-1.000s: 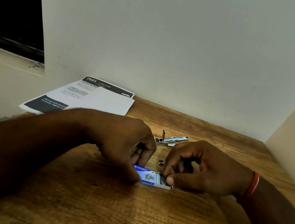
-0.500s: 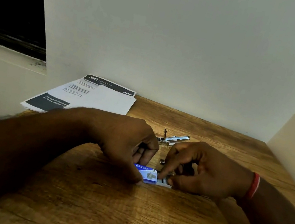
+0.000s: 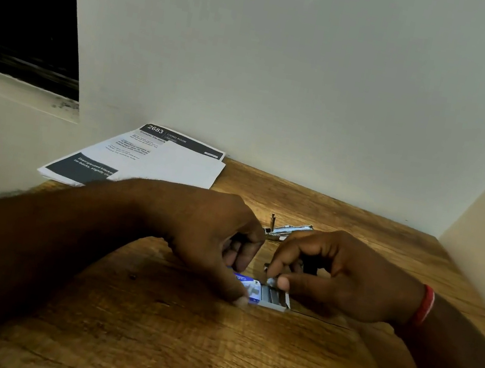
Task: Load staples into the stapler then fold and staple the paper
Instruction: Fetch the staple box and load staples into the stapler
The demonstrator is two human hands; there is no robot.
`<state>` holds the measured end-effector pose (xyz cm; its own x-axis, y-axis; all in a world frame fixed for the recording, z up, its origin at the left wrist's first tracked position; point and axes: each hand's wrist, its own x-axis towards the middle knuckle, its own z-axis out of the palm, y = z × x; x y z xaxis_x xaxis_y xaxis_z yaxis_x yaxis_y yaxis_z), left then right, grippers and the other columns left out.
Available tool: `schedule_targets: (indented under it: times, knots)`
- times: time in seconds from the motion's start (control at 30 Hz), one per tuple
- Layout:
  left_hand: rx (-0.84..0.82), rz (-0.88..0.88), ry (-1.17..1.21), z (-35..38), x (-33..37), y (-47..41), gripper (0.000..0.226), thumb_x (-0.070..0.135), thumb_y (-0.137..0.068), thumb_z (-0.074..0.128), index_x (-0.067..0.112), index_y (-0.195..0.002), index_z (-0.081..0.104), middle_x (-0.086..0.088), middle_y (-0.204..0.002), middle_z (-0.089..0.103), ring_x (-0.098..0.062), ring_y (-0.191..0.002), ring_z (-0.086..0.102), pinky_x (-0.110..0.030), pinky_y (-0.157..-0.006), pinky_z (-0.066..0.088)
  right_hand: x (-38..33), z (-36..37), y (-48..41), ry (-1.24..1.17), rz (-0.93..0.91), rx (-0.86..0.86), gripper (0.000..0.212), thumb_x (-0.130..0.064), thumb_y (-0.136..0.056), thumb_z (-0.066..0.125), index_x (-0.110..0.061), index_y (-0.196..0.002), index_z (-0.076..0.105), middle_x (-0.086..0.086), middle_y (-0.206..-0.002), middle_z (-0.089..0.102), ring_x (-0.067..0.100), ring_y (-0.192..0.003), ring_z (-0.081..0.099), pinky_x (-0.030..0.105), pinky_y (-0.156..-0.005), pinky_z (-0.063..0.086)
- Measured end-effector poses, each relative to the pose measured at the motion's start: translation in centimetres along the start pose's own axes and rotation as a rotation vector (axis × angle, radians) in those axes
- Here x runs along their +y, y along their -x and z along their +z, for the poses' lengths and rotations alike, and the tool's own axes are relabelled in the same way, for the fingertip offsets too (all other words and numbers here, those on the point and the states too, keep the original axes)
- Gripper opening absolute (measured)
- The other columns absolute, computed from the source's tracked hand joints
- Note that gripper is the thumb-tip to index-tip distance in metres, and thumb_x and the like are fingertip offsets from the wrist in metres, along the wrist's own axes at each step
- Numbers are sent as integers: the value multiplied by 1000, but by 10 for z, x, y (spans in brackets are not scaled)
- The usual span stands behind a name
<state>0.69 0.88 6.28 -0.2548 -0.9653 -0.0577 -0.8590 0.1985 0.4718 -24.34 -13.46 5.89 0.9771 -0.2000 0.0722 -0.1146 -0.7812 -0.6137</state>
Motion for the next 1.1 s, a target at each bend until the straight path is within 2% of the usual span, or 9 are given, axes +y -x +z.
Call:
schedule_targets:
  times: [0.1,0.17,0.27,0.4,0.57,0.7,0.8,0.97,1.1]
  knots:
    - [271,95,-13,1,0,-3,38,62,-82,96,29,-90,78,11,-82,78,0,-65,68,-13,-56,46,4,2,-2,6,-19,115,12,-22,-103,82,-30,-112,86,-3,-104,83,23,-91,76,45,-83,64]
    - [379,161,-65,3,-4,-6,33,59,-84,95,32,-95,79,14,-86,77,-2,-69,69,-16,-57,50,6,4,-4,-57,8,190,12,-24,-103,79,-26,-114,86,1,-106,84,26,-94,77,45,-87,64]
    - [506,244,-188,3,-7,-10,33,55,-88,94,34,-108,80,19,-94,75,-7,-75,70,-21,-63,52,8,9,-7,-243,61,278,20,-31,-102,73,-21,-113,86,6,-92,81,25,-77,70,35,-72,61]
    - [640,327,-111,7,-11,-14,33,38,-91,97,24,-117,81,14,-100,76,-11,-74,72,-22,-66,54,10,16,-12,-463,99,307,25,-31,-105,69,-11,-111,84,14,-80,71,22,-70,61,27,-61,56]
    - [676,416,-105,8,-14,-17,24,26,-95,95,20,-117,88,7,-106,79,-12,-78,73,-16,-71,51,13,21,-17,-635,128,327,23,-30,-104,72,-10,-103,82,14,-77,68,17,-66,61,27,-58,52]
    - [678,417,-65,8,-16,-18,19,22,-97,93,21,-116,90,6,-106,82,-16,-83,77,-36,-71,62,14,22,-19,-712,114,330,22,-29,-103,73,-9,-102,83,11,-92,76,16,-72,63,29,-59,52]
    - [716,405,-26,11,-19,-21,18,21,-96,94,21,-114,90,7,-101,82,-18,-83,77,-40,-72,63,15,22,-18,-702,99,395,24,-28,-99,76,-6,-106,84,17,-98,79,20,-79,71,31,-64,59]
    - [821,256,193,23,-23,-29,17,25,-89,99,31,-102,89,16,-90,81,-12,-81,78,-24,-73,62,16,24,-19,-653,-13,595,38,-14,-85,88,-7,-122,83,13,-120,86,28,-112,84,28,-85,67]
    - [791,154,357,31,-23,-33,20,36,-85,100,44,-96,85,20,-92,84,-5,-86,79,-22,-76,62,15,25,-19,-488,-72,695,27,-14,-83,92,-17,-110,90,2,-110,89,16,-106,85,20,-86,65]
